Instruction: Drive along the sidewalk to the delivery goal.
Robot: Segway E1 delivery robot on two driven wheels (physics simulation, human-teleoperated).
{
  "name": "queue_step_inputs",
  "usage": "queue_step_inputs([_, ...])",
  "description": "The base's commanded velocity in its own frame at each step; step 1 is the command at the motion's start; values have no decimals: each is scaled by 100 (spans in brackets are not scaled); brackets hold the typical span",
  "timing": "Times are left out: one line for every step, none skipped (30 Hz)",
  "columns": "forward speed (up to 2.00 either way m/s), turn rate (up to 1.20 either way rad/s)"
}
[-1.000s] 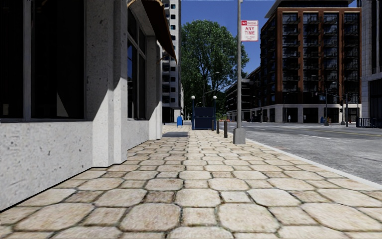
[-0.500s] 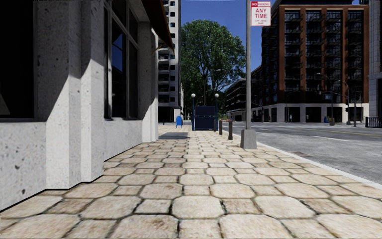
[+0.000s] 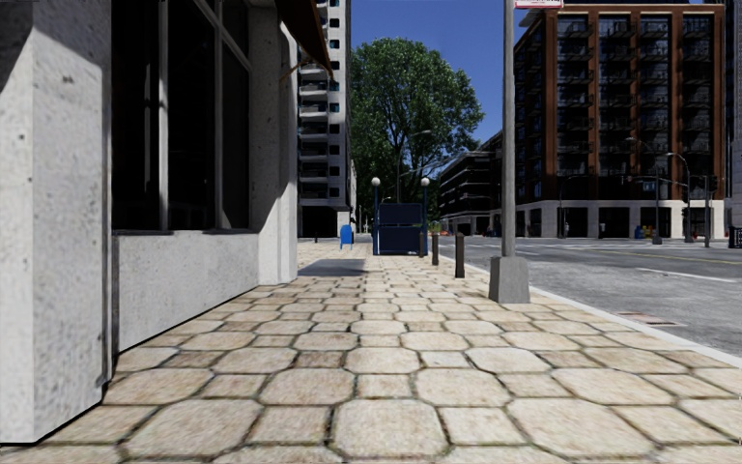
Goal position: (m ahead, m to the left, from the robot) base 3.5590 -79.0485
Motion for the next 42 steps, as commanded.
queue_step_inputs([200, 0])
queue_step_inputs([200, 0])
queue_step_inputs([200, 0])
queue_step_inputs([200, 0])
queue_step_inputs([200, 0])
queue_step_inputs([200, 0])
queue_step_inputs([200, 0])
queue_step_inputs([200, 0])
queue_step_inputs([200, 0])
queue_step_inputs([200, 0])
queue_step_inputs([200, 0])
queue_step_inputs([200, 0])
queue_step_inputs([200, 0])
queue_step_inputs([200, 0])
queue_step_inputs([200, 0])
queue_step_inputs([200, 0])
queue_step_inputs([200, 0])
queue_step_inputs([200, 0])
queue_step_inputs([200, 0])
queue_step_inputs([200, 0])
queue_step_inputs([200, 0])
queue_step_inputs([200, 0])
queue_step_inputs([200, 0])
queue_step_inputs([200, 0])
queue_step_inputs([200, 0])
queue_step_inputs([200, 0])
queue_step_inputs([200, 0])
queue_step_inputs([200, 0])
queue_step_inputs([200, 0])
queue_step_inputs([200, 0])
queue_step_inputs([200, 0])
queue_step_inputs([200, 0])
queue_step_inputs([200, 0])
queue_step_inputs([200, 0])
queue_step_inputs([200, 0])
queue_step_inputs([200, 0])
queue_step_inputs([200, 0])
queue_step_inputs([200, 0])
queue_step_inputs([200, 0])
queue_step_inputs([200, 0])
queue_step_inputs([200, 0])
queue_step_inputs([200, 0])
